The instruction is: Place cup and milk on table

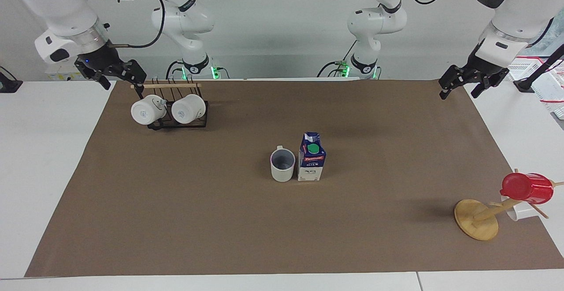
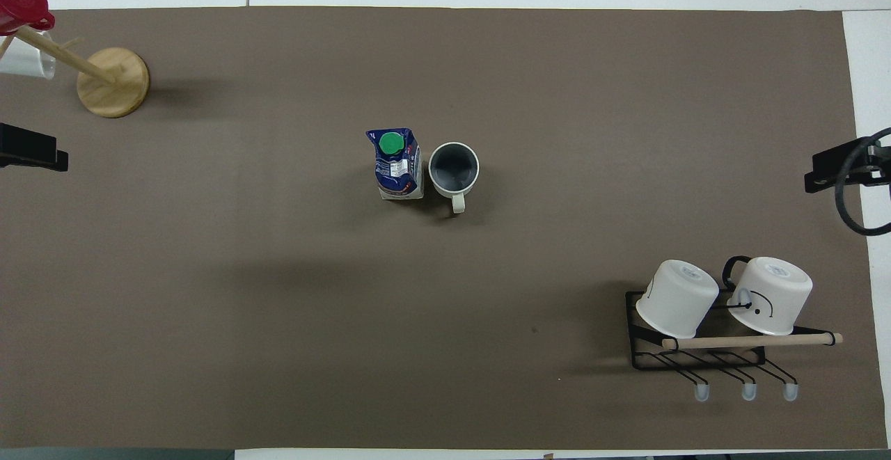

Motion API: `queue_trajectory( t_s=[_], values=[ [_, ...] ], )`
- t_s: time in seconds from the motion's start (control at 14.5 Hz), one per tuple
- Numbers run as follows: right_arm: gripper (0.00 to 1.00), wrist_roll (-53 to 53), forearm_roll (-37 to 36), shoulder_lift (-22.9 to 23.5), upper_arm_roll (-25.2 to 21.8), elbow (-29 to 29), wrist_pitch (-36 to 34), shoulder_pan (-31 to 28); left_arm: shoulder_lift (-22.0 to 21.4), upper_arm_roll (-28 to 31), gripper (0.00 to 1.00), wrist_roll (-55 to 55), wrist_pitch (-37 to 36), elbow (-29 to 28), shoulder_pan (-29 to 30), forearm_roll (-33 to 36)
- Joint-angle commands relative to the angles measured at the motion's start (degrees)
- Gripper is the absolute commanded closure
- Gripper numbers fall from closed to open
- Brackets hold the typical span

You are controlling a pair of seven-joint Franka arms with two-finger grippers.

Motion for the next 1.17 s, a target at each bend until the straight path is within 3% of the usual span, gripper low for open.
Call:
queue_trajectory(
  t_s=[0.0,1.1],
  values=[
    [0.00,1.87,-0.13,0.08,0.50,0.20,0.18,-0.57,-2.00,0.07,0.00,1.49,-1.04,-2.05,0.68,-0.90],
    [0.00,-0.50,-0.75,0.17,0.68,0.11,2.03,0.05,-2.35,-0.02,0.00,1.40,-0.60,-1.96,0.51,-0.64]
  ],
)
